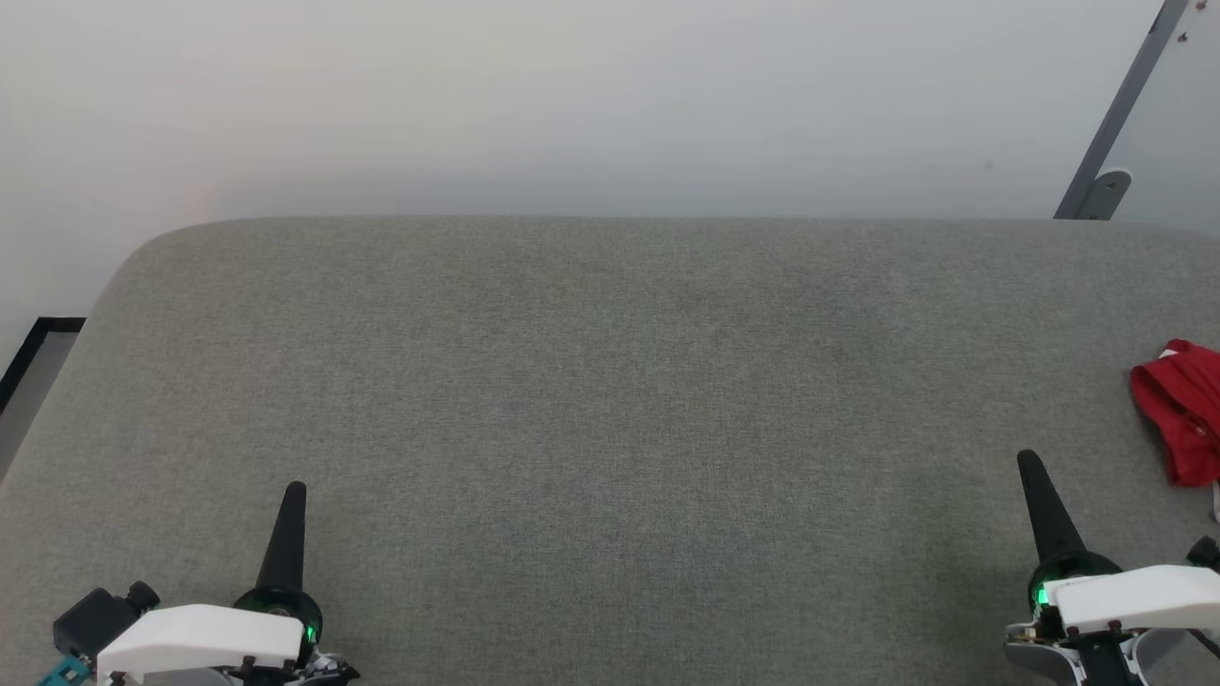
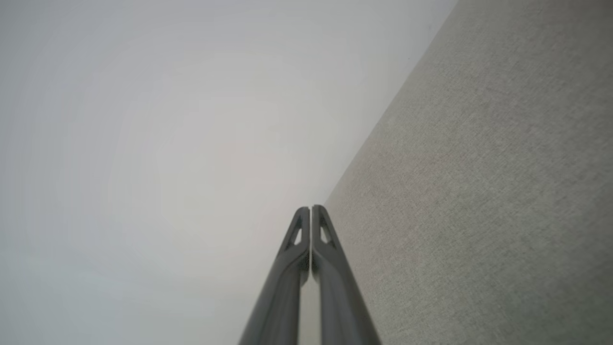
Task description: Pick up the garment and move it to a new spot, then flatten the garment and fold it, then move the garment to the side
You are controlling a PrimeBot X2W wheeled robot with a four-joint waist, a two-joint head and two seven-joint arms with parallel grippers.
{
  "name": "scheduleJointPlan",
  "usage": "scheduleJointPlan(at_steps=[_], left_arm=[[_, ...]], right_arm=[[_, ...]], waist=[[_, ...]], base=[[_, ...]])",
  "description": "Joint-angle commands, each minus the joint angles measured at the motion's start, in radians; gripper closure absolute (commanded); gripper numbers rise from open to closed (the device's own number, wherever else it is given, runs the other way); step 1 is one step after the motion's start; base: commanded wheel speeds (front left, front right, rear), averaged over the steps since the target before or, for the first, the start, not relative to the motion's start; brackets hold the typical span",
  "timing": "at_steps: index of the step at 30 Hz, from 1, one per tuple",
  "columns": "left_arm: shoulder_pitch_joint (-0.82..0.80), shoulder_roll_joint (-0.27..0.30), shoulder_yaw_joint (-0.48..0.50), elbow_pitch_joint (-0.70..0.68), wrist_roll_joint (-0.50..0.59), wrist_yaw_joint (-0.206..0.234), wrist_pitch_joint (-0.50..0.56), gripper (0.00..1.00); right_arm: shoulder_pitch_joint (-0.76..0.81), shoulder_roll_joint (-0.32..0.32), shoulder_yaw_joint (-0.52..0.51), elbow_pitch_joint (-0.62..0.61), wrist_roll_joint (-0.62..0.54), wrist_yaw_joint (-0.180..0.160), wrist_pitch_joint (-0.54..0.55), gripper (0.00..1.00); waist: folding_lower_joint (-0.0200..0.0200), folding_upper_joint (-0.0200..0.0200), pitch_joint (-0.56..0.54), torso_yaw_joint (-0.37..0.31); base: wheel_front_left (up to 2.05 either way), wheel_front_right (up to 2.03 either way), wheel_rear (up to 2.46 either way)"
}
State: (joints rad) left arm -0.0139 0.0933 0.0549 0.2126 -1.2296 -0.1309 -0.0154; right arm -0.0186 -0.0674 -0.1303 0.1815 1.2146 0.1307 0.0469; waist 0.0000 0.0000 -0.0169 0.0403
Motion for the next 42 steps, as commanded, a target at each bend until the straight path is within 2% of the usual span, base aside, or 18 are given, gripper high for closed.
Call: scheduleJointPlan(at_steps=[1,42], left_arm=[[-0.020,0.000,0.007,-0.005,-0.024,0.000,0.008,1.00],[-0.090,-0.027,0.040,0.026,-0.330,0.000,0.102,1.00]], right_arm=[[-0.024,0.001,0.002,-0.001,0.027,0.000,0.007,1.00],[-0.082,0.016,0.015,0.054,0.334,0.000,0.059,1.00]], waist=[[0.0000,0.0000,0.001,-0.001],[0.0000,0.0000,0.016,-0.032]], base=[[0.00,0.00,0.00],[0.00,0.00,0.00]])
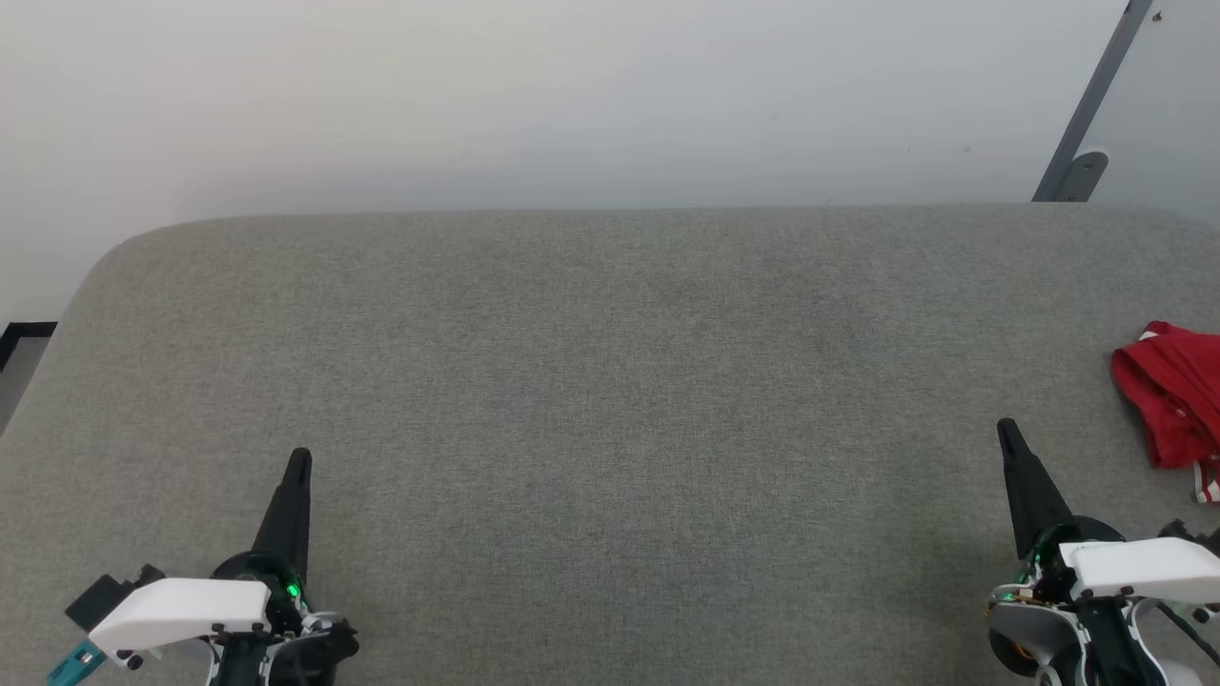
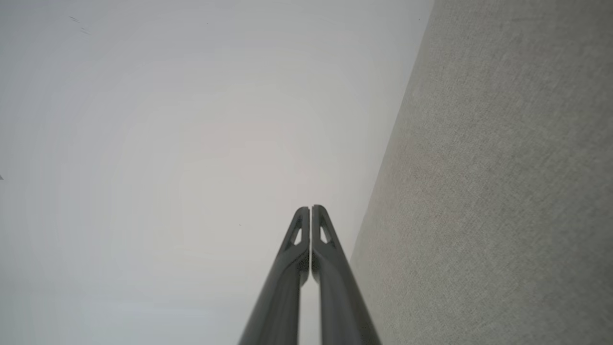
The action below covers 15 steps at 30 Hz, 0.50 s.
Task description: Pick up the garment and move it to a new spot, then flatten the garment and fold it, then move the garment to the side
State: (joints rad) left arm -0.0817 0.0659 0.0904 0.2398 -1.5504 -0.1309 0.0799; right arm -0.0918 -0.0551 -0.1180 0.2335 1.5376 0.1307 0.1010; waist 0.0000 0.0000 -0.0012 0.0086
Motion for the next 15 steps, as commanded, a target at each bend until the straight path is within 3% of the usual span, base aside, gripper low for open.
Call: scheduleJointPlan(at_steps=[1,15], left_arm=[[-0.023,0.000,0.005,-0.001,-0.016,0.000,0.009,1.00],[-0.033,-0.007,0.013,0.006,-0.076,0.000,0.027,1.00]], right_arm=[[-0.010,0.004,0.002,0.003,0.017,0.000,0.006,1.00],[-0.021,0.006,0.004,0.014,0.077,0.000,0.015,1.00]], waist=[[0.0000,0.0000,0.000,-0.001],[0.0000,0.0000,0.004,-0.009]], base=[[0.00,0.00,0.00],[0.00,0.00,0.00]])
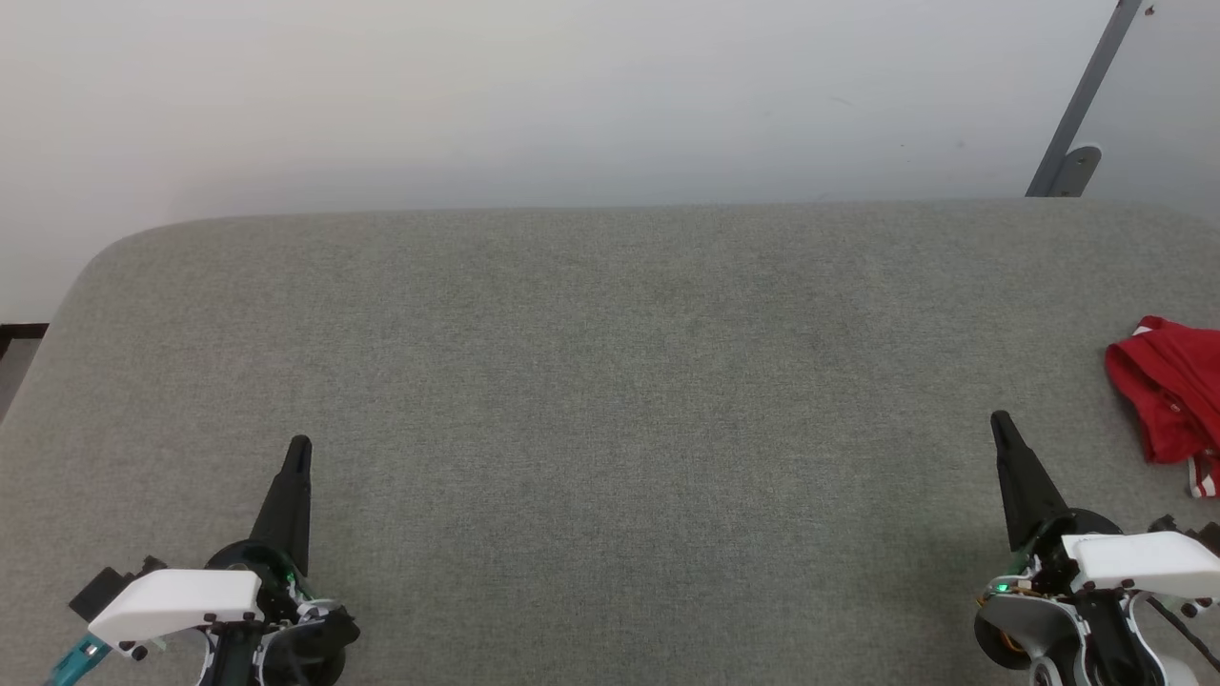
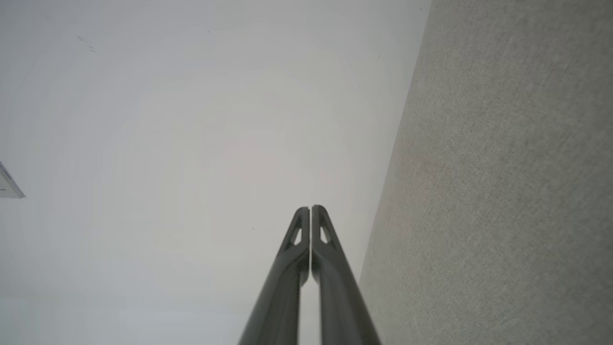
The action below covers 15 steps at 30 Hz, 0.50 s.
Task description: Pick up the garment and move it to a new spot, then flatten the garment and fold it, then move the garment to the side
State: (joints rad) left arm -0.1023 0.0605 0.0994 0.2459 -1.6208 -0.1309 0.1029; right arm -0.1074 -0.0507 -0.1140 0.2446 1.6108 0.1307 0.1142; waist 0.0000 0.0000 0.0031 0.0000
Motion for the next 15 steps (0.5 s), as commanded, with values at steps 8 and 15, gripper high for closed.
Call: scheduleJointPlan(at_steps=[8,15], left_arm=[[-0.012,-0.003,0.005,0.000,-0.003,0.000,0.004,1.00],[-0.012,-0.004,0.007,0.000,-0.002,0.000,0.006,1.00]], right_arm=[[-0.005,0.002,0.000,0.003,0.004,0.000,0.002,1.00],[-0.005,0.002,0.000,0.003,0.004,0.000,0.002,1.00]], waist=[[0.0000,0.0000,0.000,0.000],[0.0000,0.0000,0.000,0.000]], base=[[0.00,0.00,0.00],[0.00,0.00,0.00]])
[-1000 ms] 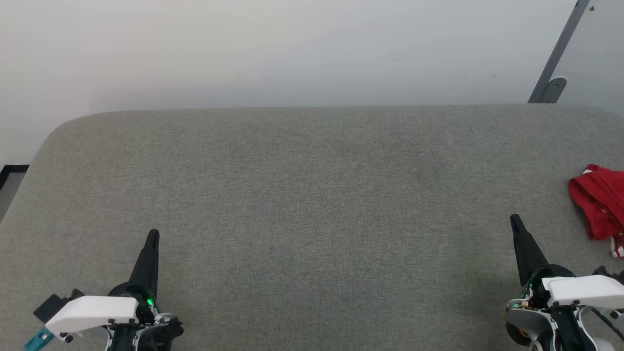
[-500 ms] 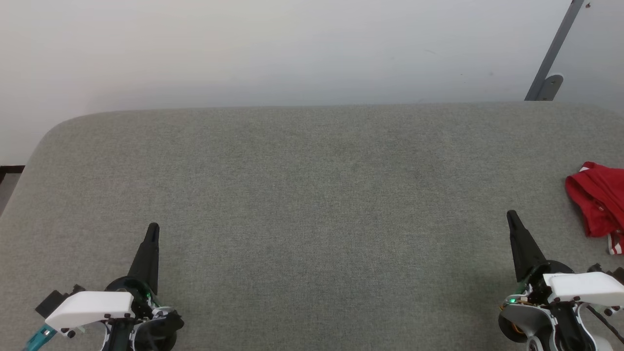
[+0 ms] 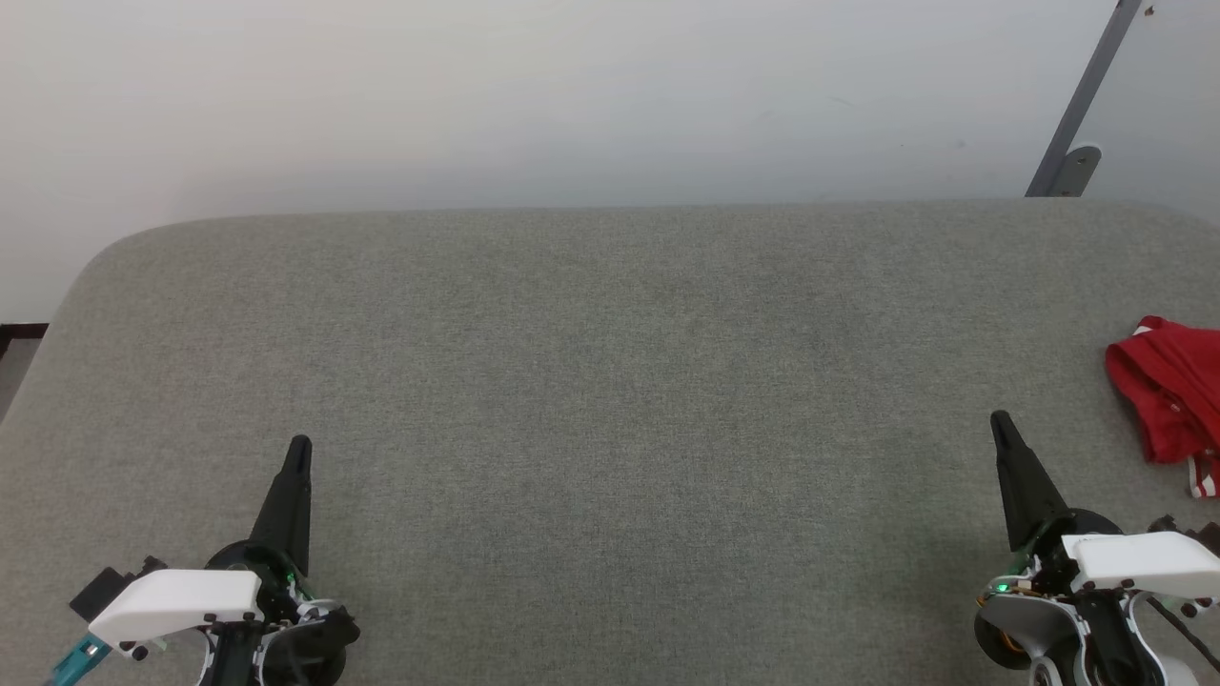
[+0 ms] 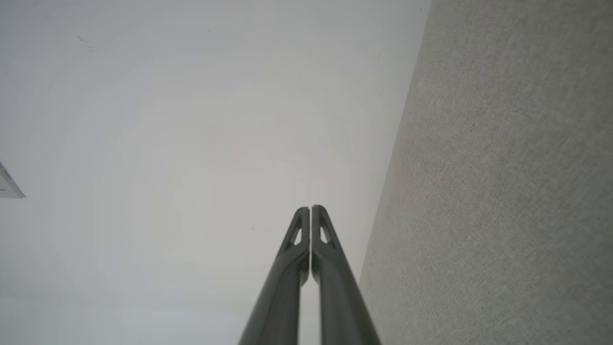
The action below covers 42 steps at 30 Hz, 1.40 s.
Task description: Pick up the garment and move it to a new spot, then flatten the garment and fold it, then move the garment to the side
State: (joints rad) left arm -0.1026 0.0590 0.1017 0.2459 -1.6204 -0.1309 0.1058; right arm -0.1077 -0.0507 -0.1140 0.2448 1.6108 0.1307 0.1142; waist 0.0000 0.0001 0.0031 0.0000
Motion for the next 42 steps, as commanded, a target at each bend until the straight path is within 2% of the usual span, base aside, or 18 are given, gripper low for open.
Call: scheduleJointPlan(at_steps=[1,42], left_arm=[[-0.012,-0.002,0.004,0.000,-0.002,0.000,0.003,1.00],[-0.013,-0.006,0.009,0.000,0.004,0.000,0.007,1.00]], right_arm=[[-0.004,0.002,0.000,0.003,0.004,0.000,0.002,1.00],[-0.004,0.002,0.000,0.003,0.004,0.000,0.001,1.00]], waist=[[0.0000,-0.0001,0.000,0.000],[0.0000,-0.0001,0.000,0.000]], base=[[0.00,0.00,0.00],[0.00,0.00,0.00]])
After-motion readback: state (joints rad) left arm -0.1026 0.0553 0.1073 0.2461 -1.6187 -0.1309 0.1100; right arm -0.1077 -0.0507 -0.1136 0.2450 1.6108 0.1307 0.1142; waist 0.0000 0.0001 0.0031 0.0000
